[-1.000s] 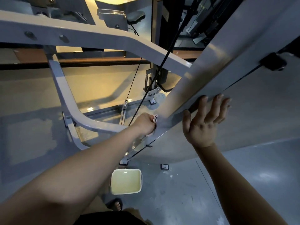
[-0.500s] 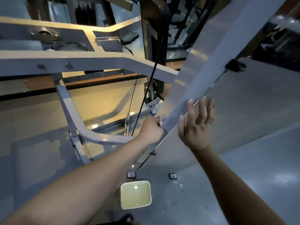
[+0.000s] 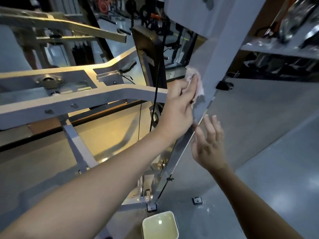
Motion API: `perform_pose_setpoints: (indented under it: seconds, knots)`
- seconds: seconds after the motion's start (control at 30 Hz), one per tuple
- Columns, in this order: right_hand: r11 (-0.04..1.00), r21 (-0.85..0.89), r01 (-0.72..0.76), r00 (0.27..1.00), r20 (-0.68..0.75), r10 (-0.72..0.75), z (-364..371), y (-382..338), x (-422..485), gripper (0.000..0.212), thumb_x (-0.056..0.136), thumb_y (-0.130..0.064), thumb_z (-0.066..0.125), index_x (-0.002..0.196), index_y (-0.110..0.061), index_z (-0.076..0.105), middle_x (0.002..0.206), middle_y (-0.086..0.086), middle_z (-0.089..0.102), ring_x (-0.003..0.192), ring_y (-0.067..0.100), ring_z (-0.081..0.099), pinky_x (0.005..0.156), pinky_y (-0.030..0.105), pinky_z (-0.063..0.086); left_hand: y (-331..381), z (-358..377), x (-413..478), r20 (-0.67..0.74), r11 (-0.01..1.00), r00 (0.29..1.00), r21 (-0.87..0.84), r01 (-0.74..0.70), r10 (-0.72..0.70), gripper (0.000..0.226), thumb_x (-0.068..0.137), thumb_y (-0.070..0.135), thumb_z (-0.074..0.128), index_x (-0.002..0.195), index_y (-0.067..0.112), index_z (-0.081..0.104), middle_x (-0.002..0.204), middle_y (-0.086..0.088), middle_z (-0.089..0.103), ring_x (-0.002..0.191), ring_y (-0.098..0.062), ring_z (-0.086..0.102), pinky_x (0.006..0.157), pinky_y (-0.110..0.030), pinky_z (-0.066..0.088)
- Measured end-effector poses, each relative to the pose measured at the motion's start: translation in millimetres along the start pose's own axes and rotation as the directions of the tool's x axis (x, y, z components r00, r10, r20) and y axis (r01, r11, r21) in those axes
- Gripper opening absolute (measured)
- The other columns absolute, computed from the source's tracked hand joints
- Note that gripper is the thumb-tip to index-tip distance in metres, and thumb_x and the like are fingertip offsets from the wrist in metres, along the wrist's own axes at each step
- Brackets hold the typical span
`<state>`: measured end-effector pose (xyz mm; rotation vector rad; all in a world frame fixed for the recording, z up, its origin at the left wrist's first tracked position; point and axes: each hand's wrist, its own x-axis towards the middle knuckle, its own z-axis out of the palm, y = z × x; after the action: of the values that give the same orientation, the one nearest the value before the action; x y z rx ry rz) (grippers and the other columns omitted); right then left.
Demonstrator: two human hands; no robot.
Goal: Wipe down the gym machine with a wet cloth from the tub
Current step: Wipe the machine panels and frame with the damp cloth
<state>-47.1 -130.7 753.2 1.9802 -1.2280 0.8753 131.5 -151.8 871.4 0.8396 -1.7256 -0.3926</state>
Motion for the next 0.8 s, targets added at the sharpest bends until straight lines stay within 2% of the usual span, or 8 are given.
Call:
perform_pose_setpoints:
  seconds: [0.2, 0.3, 0.4, 0.47, 0.53, 0.63, 0.7, 0.8]
  knots:
    - [0.999, -0.035, 0.009, 0.996, 0.092, -0.006, -16.5, 6.3, 4.2, 0.065, 0.08, -0.004, 0.059, 0.145, -0.011, 0.053, 0.156, 0.017, 0.036, 0.144, 0.044, 0.037, 0.115, 0.058, 0.036, 19.4, -5.1, 18.3, 0.045, 0.956, 0.957, -0.055, 0.288, -0.286, 0.054, 0.095, -0.011, 0.048, 0.147, 0.004, 0.051, 0.113, -0.004, 0.041, 0.105, -0.016, 0.051, 0.09, -0.001, 0.033]
    - [0.999, -0.049, 0.013, 0.994, 0.107, -0.008, -23.7, 6.7, 8.4, 0.066, 0.08, -0.007, 0.058, 0.146, -0.015, 0.056, 0.153, 0.016, 0.039, 0.141, 0.043, 0.042, 0.111, 0.056, 0.041, 48.1, -17.9, 60.2, -0.022, 0.986, 0.989, -0.078, 0.146, -0.148, 0.056, 0.094, -0.01, 0.046, 0.148, 0.005, 0.05, 0.109, -0.004, 0.039, 0.094, -0.003, 0.044, 0.09, 0.0, 0.032]
    - [0.999, -0.045, 0.0, 0.993, 0.12, 0.005, -25.2, 6.0, 9.4, 0.069, 0.079, -0.007, 0.059, 0.146, -0.018, 0.055, 0.152, 0.015, 0.04, 0.141, 0.042, 0.042, 0.11, 0.055, 0.042, 39.7, -20.1, 55.2, -0.058, 0.996, 0.995, 0.019, -0.082, 0.083, 0.063, 0.091, -0.011, 0.048, 0.153, 0.0, 0.041, 0.107, -0.005, 0.039, 0.097, -0.01, 0.044, 0.095, -0.005, 0.033]
    - [0.999, -0.029, -0.026, 0.992, 0.123, 0.029, -27.4, 4.4, 9.6, 0.069, 0.078, -0.006, 0.059, 0.146, -0.018, 0.057, 0.153, 0.014, 0.041, 0.141, 0.041, 0.042, 0.109, 0.054, 0.042, 19.0, -15.8, 21.2, 0.012, 0.994, 0.995, 0.033, -0.102, 0.102, 0.069, 0.092, -0.012, 0.052, 0.156, 0.005, 0.036, 0.108, -0.006, 0.042, 0.099, -0.012, 0.046, 0.094, -0.011, 0.037]
    - [0.999, -0.023, -0.037, 0.991, 0.127, 0.04, -30.1, 4.1, 10.0, 0.068, 0.078, -0.006, 0.058, 0.146, -0.017, 0.057, 0.152, 0.015, 0.043, 0.141, 0.041, 0.043, 0.109, 0.052, 0.042, -4.1, -11.8, -20.5, 0.172, 0.995, 0.98, 0.032, 0.092, -0.096, 0.064, 0.097, -0.008, 0.053, 0.155, 0.016, 0.039, 0.108, -0.006, 0.045, 0.091, -0.005, 0.044, 0.086, -0.007, 0.038]
    - [0.998, 0.029, -0.061, 0.982, 0.181, 0.055, -38.6, 2.7, 11.5, 0.062, 0.08, -0.006, 0.052, 0.141, -0.012, 0.061, 0.146, 0.02, 0.048, 0.137, 0.042, 0.046, 0.111, 0.051, 0.041, -42.6, -7.9, -69.8, 0.326, 0.89, 0.834, 0.062, 0.451, -0.445, 0.041, 0.101, 0.0, 0.052, 0.141, 0.01, 0.06, 0.106, -0.003, 0.056, 0.091, -0.012, 0.057, 0.075, -0.005, 0.041]
    - [0.99, 0.085, -0.114, 0.974, 0.208, 0.094, -45.3, 2.6, 10.3, 0.053, 0.081, -0.005, 0.047, 0.13, -0.005, 0.066, 0.134, 0.021, 0.052, 0.122, 0.041, 0.053, 0.101, 0.05, 0.049, -51.7, -11.1, -86.1, 0.332, 0.785, 0.728, 0.072, 0.615, -0.6, 0.038, 0.102, 0.003, 0.049, 0.134, 0.014, 0.067, 0.109, -0.002, 0.066, 0.091, -0.011, 0.066, 0.072, -0.009, 0.046]
    - [0.944, 0.261, -0.201, 0.955, 0.266, 0.129, -54.1, -3.8, 1.7, 0.04, 0.084, -0.007, 0.044, 0.115, -0.004, 0.068, 0.118, 0.013, 0.054, 0.098, 0.028, 0.058, 0.08, 0.034, 0.053, -38.9, -21.2, -95.9, 0.339, 0.655, 0.629, -0.046, 0.754, -0.7, 0.031, 0.103, 0.004, 0.047, 0.114, 0.02, 0.071, 0.084, -0.001, 0.072, 0.061, -0.004, 0.062, 0.055, -0.011, 0.044]
